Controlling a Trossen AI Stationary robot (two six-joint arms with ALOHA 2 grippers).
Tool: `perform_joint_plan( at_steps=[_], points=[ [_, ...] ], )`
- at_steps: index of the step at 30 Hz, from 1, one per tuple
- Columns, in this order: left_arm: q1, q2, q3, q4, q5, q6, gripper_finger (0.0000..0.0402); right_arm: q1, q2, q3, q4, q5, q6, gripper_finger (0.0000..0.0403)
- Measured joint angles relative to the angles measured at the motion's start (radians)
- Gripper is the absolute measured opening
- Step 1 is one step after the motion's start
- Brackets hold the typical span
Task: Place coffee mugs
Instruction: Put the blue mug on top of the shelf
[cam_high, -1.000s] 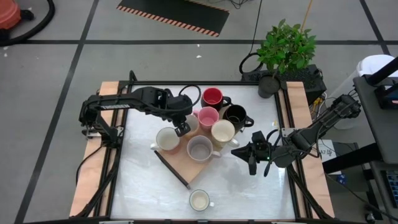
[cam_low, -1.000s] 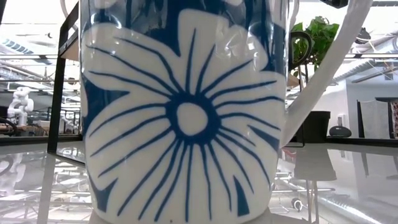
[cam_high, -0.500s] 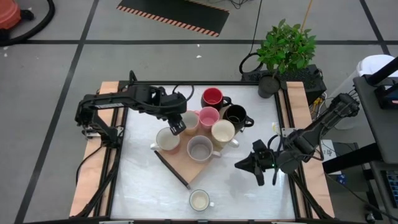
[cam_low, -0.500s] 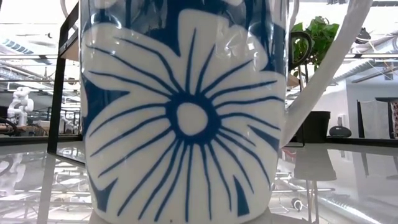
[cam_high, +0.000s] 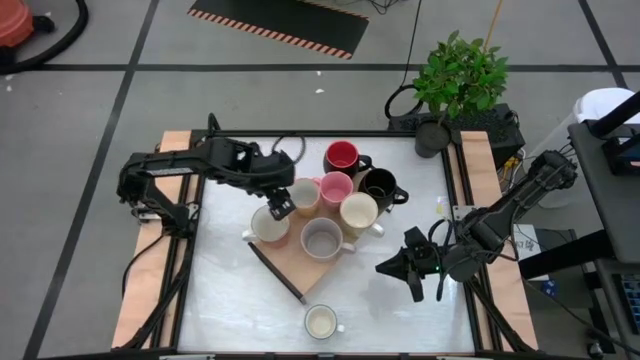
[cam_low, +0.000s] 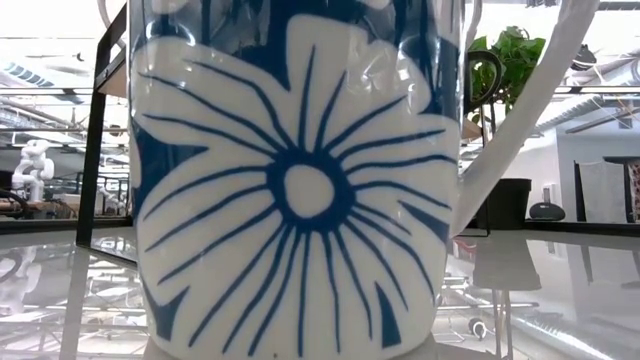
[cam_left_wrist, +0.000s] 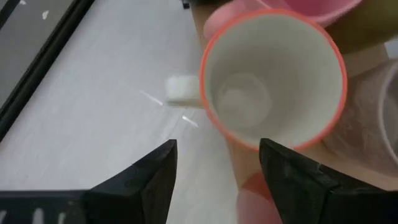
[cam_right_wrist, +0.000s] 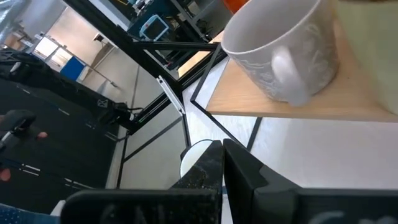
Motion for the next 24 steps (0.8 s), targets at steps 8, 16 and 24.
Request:
perform_joint_plan(
  at_steps=[8, 16, 24],
  points=[
    [-0.027, -0.106, 0.0, -0.02, -0.042, -0.086, 0.0232, 0.0, 0.113, 0.0, 0.238, -0.078, -0.134, 0.0029],
    [-0.04, -0.198, 0.001, -0.086, -0.082, -0.193, 0.0232, 0.0, 0.293, 0.0, 0.337, -0.192, -0.137, 0.0116],
    [-0.09, -0.212, 0.001, -0.166, -0.085, -0.305, 0.0232, 0.003, 0.438, 0.0, 0.46, -0.267, -0.191, 0.0148]
  ],
)
